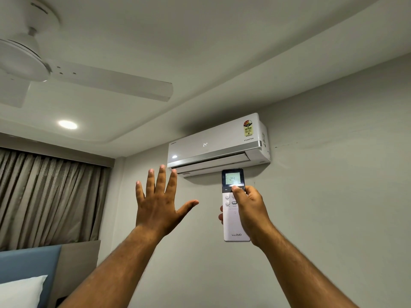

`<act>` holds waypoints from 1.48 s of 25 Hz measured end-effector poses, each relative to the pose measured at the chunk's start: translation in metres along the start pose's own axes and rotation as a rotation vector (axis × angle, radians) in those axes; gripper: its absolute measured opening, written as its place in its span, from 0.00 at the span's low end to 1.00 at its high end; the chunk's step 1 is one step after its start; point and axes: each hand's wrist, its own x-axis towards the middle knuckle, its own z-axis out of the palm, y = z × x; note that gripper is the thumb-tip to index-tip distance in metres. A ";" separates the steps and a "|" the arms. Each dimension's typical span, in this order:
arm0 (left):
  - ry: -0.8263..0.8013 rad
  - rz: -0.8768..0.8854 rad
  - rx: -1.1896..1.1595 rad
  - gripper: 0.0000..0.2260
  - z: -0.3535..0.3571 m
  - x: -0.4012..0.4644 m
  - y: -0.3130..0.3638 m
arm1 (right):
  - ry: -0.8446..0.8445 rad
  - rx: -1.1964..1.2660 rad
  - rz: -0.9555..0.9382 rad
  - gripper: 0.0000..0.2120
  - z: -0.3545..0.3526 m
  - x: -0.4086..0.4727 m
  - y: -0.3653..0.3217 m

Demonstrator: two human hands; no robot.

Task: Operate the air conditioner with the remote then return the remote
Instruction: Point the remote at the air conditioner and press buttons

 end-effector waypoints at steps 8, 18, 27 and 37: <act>-0.006 -0.010 0.022 0.45 0.000 0.002 -0.005 | 0.012 0.053 0.013 0.11 0.004 0.002 -0.002; 0.006 -0.012 0.020 0.45 0.002 0.002 -0.009 | -0.071 0.120 0.037 0.13 0.004 0.006 0.006; -0.003 -0.003 0.032 0.44 0.006 0.003 -0.005 | -0.084 0.097 0.040 0.14 0.006 0.000 0.010; 0.004 -0.010 0.030 0.44 0.008 0.004 -0.004 | -0.063 0.086 0.027 0.12 0.005 -0.002 0.009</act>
